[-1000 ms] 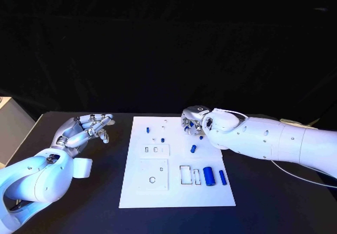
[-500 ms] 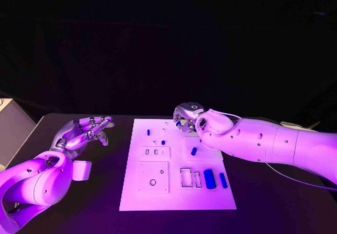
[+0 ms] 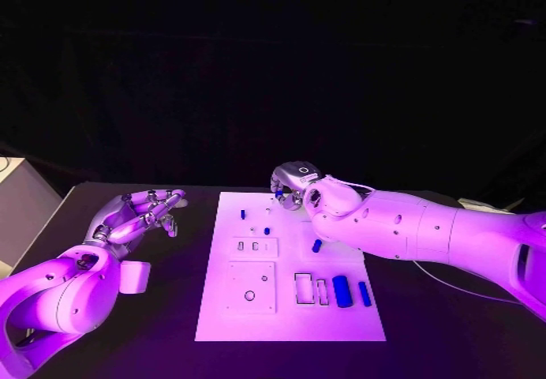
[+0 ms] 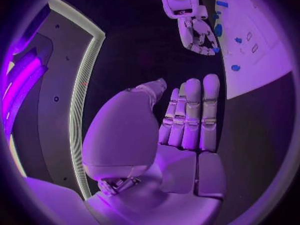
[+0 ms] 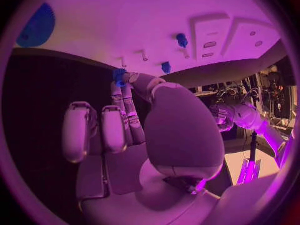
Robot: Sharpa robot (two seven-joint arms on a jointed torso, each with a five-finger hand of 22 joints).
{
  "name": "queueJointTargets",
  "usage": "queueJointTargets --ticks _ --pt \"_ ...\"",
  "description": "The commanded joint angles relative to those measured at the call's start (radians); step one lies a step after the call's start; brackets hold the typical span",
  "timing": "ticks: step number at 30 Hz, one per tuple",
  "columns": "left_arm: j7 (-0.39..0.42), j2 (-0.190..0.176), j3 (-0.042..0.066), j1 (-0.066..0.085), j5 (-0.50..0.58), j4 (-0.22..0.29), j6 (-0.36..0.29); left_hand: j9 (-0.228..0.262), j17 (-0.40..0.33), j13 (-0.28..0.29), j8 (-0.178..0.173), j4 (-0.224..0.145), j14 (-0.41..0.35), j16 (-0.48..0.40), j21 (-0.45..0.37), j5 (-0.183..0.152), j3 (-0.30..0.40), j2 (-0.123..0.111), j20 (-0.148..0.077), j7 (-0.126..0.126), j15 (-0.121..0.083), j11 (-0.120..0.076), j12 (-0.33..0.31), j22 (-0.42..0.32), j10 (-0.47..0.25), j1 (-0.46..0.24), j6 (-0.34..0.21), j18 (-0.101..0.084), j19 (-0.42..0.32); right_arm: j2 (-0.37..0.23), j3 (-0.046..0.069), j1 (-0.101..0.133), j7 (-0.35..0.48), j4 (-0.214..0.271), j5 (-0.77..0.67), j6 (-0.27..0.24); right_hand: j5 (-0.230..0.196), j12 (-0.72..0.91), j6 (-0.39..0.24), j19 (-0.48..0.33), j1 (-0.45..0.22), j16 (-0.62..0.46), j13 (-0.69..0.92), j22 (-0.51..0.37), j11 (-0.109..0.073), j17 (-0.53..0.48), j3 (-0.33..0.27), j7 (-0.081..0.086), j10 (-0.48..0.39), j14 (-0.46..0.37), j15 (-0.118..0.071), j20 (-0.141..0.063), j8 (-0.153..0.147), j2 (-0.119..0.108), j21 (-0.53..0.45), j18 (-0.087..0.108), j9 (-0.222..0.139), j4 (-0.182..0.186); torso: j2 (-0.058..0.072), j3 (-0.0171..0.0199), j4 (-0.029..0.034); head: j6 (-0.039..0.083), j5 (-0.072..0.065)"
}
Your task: Assemble the parts on the task board
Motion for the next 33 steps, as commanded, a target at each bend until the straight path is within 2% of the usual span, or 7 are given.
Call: queueJointTargets --ticks 1,9,10,14,19,23,33 --pt "0.005 0.001 0.001 0.000 -0.004 0.005 0.014 0.001 -0.001 0.001 0.004 -0.001 -0.004 0.004 0.006 -0.006 0.006 0.002 0.000 0.001 0.000 0.001 -0.003 0.001 -0.005 0.007 -0.009 0.011 -0.001 0.013 0.000 -0.002 0.012 -0.019 -0.004 -0.011 0.004 -0.001 -0.001 0.009 -0.006 0.005 0.015 -0.003 -0.029 0.001 0.005 0.000 0.036 0.024 -0.007 -0.002 0.003 -0.001 0.003 -0.009 0.001 -0.001 0.003 -0.0040 0.0075 0.001 -0.001" --pt "0.004 -0.001 0.001 0.000 -0.005 0.011 0.014 0.001 -0.001 0.001 0.004 -0.001 -0.004 0.004 0.006 -0.006 0.006 0.002 0.000 0.001 0.000 0.001 -0.003 0.001 -0.005 0.007 -0.009 0.011 -0.001 0.033 0.000 -0.005 0.020 -0.045 0.002 0.005 0.004 -0.002 -0.001 0.009 -0.007 0.006 0.014 -0.003 -0.029 0.001 0.006 0.001 0.035 0.024 -0.007 -0.002 0.003 -0.002 0.003 -0.009 0.002 -0.002 0.005 -0.0075 0.0127 0.001 0.000" --pt "0.004 -0.001 0.001 0.000 -0.005 0.011 0.014 0.001 -0.001 0.001 0.004 -0.001 -0.004 0.004 0.006 -0.006 0.006 0.002 0.000 0.001 0.000 0.001 -0.003 0.001 -0.005 0.007 -0.009 0.011 -0.001 0.034 -0.001 -0.006 0.020 -0.047 0.002 0.007 0.004 -0.002 -0.001 0.009 -0.007 0.006 0.014 -0.003 -0.029 0.001 0.006 0.001 0.035 0.024 -0.007 -0.002 0.003 -0.002 0.003 -0.009 0.002 -0.002 0.004 -0.0067 0.0119 0.001 0.001" --pt "0.004 -0.001 0.001 0.000 -0.005 0.013 0.014 0.001 -0.001 0.001 0.004 -0.001 -0.004 0.004 0.006 -0.006 0.006 0.002 0.000 0.001 0.000 0.001 -0.003 0.001 -0.005 0.007 -0.009 0.011 -0.001 0.041 -0.001 -0.007 0.021 -0.060 0.002 0.017 0.003 -0.003 -0.002 0.009 -0.009 0.006 0.014 -0.002 -0.028 0.000 0.006 0.001 0.035 0.024 -0.006 -0.002 0.003 -0.003 0.004 -0.009 0.002 -0.002 0.005 -0.0073 0.0114 -0.001 0.004" --pt "0.004 -0.001 0.002 0.000 -0.005 0.014 0.014 0.001 -0.001 0.001 0.004 -0.001 -0.004 0.004 0.006 -0.006 0.006 0.002 0.000 0.001 0.000 0.001 -0.003 0.001 -0.005 0.007 -0.009 0.011 -0.001 0.044 -0.002 -0.009 0.021 -0.067 0.001 0.027 0.003 -0.004 -0.003 0.009 -0.012 0.006 0.014 -0.002 -0.028 0.000 0.005 0.001 0.035 0.024 -0.006 -0.001 0.003 -0.004 0.003 -0.009 0.003 -0.002 0.004 -0.0069 0.0130 0.000 0.006" --pt "0.003 -0.002 0.002 0.000 -0.005 0.014 0.014 0.001 -0.001 0.001 0.004 -0.001 -0.004 0.004 0.006 -0.006 0.006 0.002 0.000 0.001 0.000 0.001 -0.003 0.001 -0.005 0.007 -0.009 0.011 -0.001 0.046 -0.002 -0.010 0.021 -0.070 0.000 0.035 0.003 -0.004 -0.003 0.009 -0.012 0.006 0.014 -0.002 -0.028 0.000 0.005 0.001 0.035 0.024 -0.006 -0.001 0.003 -0.004 0.003 -0.009 0.003 -0.002 0.005 -0.0061 0.0104 -0.001 0.007" --pt "0.002 -0.001 0.002 0.000 -0.005 0.014 0.019 0.001 -0.001 0.001 0.004 -0.002 -0.005 0.005 0.010 -0.006 0.007 0.001 0.000 0.002 0.001 0.002 -0.003 0.004 -0.006 0.007 -0.009 0.011 -0.003 0.052 -0.003 -0.014 0.025 -0.081 0.004 0.042 0.002 -0.007 -0.005 0.008 -0.017 0.006 0.014 -0.003 -0.027 -0.002 0.005 0.002 0.034 0.023 -0.005 -0.001 0.002 -0.007 0.003 -0.009 0.005 -0.001 0.006 -0.0075 0.0123 0.001 0.010"
